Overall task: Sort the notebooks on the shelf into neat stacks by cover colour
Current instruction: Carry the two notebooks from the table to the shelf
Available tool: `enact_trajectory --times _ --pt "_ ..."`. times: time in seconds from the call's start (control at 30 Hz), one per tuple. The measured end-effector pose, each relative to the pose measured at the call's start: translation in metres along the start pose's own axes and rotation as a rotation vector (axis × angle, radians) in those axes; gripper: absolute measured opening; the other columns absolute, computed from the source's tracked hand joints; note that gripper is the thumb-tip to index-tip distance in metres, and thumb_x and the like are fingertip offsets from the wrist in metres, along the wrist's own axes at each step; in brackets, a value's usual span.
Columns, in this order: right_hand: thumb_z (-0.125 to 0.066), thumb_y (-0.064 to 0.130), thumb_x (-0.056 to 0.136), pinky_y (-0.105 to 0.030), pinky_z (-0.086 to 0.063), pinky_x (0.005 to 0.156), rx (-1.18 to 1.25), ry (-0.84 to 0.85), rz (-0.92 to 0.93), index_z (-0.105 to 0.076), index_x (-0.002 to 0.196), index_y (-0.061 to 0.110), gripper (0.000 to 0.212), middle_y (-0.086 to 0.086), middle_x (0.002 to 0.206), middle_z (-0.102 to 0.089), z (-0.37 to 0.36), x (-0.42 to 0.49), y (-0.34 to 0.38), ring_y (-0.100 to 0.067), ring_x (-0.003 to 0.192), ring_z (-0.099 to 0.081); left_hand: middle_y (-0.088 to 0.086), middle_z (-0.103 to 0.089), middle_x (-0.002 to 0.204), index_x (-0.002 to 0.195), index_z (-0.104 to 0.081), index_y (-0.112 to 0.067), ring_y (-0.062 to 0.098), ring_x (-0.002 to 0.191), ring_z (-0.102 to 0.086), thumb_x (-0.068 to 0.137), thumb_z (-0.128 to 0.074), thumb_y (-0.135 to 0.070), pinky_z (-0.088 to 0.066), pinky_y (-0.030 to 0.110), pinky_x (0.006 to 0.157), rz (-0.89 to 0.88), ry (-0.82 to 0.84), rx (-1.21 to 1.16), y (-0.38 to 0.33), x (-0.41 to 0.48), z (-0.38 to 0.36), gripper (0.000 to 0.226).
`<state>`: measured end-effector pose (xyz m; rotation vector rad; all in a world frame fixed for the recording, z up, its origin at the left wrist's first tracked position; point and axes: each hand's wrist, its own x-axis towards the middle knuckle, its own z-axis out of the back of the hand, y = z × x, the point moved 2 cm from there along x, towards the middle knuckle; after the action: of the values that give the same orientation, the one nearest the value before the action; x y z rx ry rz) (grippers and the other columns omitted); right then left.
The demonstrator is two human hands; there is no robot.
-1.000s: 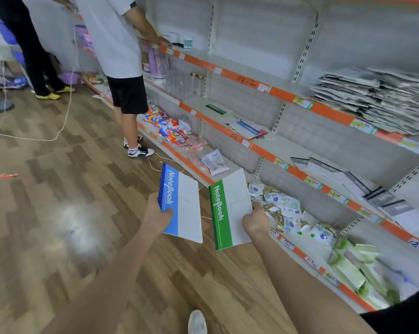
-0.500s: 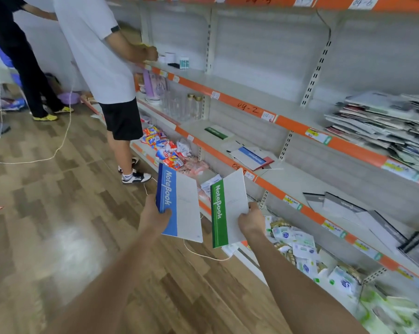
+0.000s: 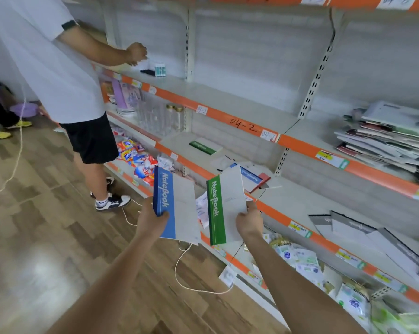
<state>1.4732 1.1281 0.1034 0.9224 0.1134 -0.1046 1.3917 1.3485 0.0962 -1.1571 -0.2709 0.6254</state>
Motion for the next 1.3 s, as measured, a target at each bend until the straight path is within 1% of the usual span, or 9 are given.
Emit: enact_trajectory --times 0.17,0.33,0.57,0.7,0.8,0.93,1.03,1.13,1.3 --pt "-0.037 -0.004 0.088 -0.032 -0.043 0.073 0.067 -0.153 0.031 -0.046 0.125 0.006 0.039 -0.02 0.111 -0.062 0.008 0.051 0.045 -0.038 0.102 -0.057 0.01 -0.053 0.109 0.126 -0.039 -0.004 0.024 0.091 -0.052 0.089 -0.055 -0.001 -0.042 0.033 0.07 -0.115 0.052 -0.069 -0.048 0.077 -0.007 0.04" --pt "-0.039 -0.005 0.087 -0.035 -0.045 0.074 0.19 -0.351 0.064 -0.05 0.12 0.003 0.035 -0.021 0.107 -0.063 0.035 0.096 0.075 -0.039 0.098 -0.058 0.003 -0.049 0.087 0.105 -0.038 -0.011 0.022 0.084 -0.048 0.089 -0.052 0.003 -0.039 0.019 0.056 -0.255 0.098 -0.17 -0.108 0.128 -0.034 0.025" --pt "-0.04 -0.005 0.085 -0.025 -0.038 0.06 0.315 -0.519 0.084 -0.055 0.11 0.004 0.03 -0.006 0.086 -0.059 0.079 0.17 0.091 -0.023 0.076 -0.052 0.009 -0.06 0.108 0.124 -0.047 -0.003 0.018 0.087 -0.057 0.088 -0.054 0.0 -0.041 0.017 0.059 -0.336 0.198 -0.262 -0.166 0.196 -0.088 0.037" --pt "-0.042 -0.006 0.085 -0.022 -0.036 0.065 0.413 -0.593 0.094 -0.055 0.112 0.005 0.032 -0.004 0.086 -0.057 0.107 0.229 0.096 -0.022 0.079 -0.052 0.007 -0.059 0.099 0.121 -0.047 -0.003 0.008 0.072 -0.054 0.089 -0.054 -0.002 -0.039 0.015 0.052 -0.362 0.227 -0.312 -0.204 0.231 -0.13 0.032" --pt "-0.044 -0.004 0.087 -0.019 -0.035 0.064 0.445 -0.618 0.069 -0.055 0.115 0.005 0.032 -0.002 0.086 -0.057 0.132 0.269 0.098 -0.02 0.081 -0.051 -0.004 -0.056 0.088 0.11 -0.046 -0.01 0.001 0.071 -0.053 0.09 -0.053 0.001 -0.041 0.009 0.051 -0.352 0.24 -0.386 -0.235 0.249 -0.161 0.023" --pt "-0.046 -0.003 0.087 -0.025 -0.039 0.073 0.471 -0.596 0.014 -0.054 0.119 0.003 0.034 -0.009 0.096 -0.06 0.156 0.319 0.091 -0.021 0.085 -0.053 -0.008 -0.054 0.081 0.085 -0.049 -0.02 0.002 0.07 -0.052 0.09 -0.053 0.004 -0.041 0.021 0.061 -0.336 0.263 -0.433 -0.265 0.27 -0.202 0.025" --pt "-0.047 -0.003 0.086 -0.025 -0.038 0.07 0.47 -0.604 -0.041 -0.057 0.116 0.002 0.032 -0.008 0.092 -0.058 0.172 0.345 0.081 -0.022 0.083 -0.052 -0.009 -0.053 0.081 0.093 -0.047 -0.016 0.004 0.07 -0.051 0.089 -0.054 0.004 -0.04 0.016 0.056 -0.316 0.285 -0.449 -0.279 0.283 -0.228 0.021" --pt "-0.047 -0.002 0.085 -0.028 -0.039 0.068 0.432 -0.625 -0.112 -0.06 0.111 0.001 0.029 -0.008 0.088 -0.057 0.184 0.363 0.067 -0.023 0.08 -0.051 -0.006 -0.057 0.082 0.085 -0.051 -0.021 0.011 0.073 -0.055 0.087 -0.058 0.005 -0.043 0.022 0.06 -0.303 0.35 -0.439 -0.291 0.299 -0.251 0.027" --pt "-0.046 -0.001 0.085 -0.031 -0.043 0.069 0.409 -0.617 -0.195 -0.059 0.113 0.001 0.031 -0.009 0.091 -0.058 0.191 0.387 0.049 -0.027 0.083 -0.052 0.001 -0.062 0.086 0.093 -0.058 -0.016 0.019 0.079 -0.058 0.082 -0.062 0.005 -0.045 0.026 0.067 -0.336 0.459 -0.367 -0.302 0.327 -0.282 0.025"
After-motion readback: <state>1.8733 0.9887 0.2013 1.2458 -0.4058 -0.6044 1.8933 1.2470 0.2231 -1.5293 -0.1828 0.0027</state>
